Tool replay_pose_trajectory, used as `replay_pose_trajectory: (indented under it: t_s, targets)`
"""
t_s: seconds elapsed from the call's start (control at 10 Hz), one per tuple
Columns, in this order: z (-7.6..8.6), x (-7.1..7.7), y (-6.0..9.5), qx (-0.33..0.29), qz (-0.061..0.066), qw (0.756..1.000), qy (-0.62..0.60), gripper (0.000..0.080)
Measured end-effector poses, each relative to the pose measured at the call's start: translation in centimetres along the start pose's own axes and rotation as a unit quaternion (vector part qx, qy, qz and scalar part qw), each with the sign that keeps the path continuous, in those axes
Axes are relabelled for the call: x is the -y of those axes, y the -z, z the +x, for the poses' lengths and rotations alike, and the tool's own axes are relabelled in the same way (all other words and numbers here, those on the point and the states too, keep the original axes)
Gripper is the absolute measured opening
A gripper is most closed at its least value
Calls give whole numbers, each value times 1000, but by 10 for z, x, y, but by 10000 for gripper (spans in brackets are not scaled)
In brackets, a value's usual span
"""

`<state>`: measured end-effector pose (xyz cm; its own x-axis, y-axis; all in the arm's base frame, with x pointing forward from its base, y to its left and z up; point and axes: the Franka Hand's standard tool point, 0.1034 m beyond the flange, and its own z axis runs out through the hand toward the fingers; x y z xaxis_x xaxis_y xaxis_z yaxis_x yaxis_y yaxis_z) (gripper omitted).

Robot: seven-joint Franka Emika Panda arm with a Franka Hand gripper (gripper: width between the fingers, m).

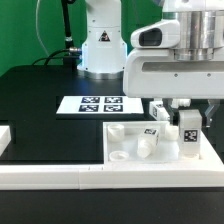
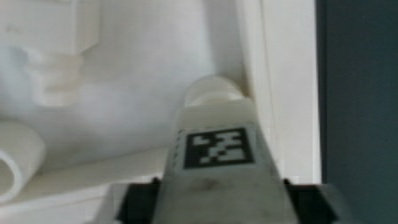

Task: Assemble one leg

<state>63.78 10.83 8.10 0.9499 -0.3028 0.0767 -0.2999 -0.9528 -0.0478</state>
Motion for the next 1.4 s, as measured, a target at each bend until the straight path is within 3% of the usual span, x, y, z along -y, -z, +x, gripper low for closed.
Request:
replay_pose_trajectory:
  t_s: [0.3,0.4,0.5,0.8,0.9,1.1,1.2,1.3,1.4]
  targets:
    - [-1,1,0,0,0,993,-118,284]
    - [-4,5,-1,2,-2,977,-212,284]
    - [-5,6,-1,5,-2,957,-292,284]
    - [-2,4,-2,25,28,858,-511,285]
    - [-1,3,-2,30,31,844,-535,285]
    - [-2,4,-3,29,30,851,-523,287]
    - [-2,5,-2,25,28,870,-491,287]
    - [-3,8,-2,15,21,927,-374,452]
    - [-3,9,-1,13,20,959,-282,608]
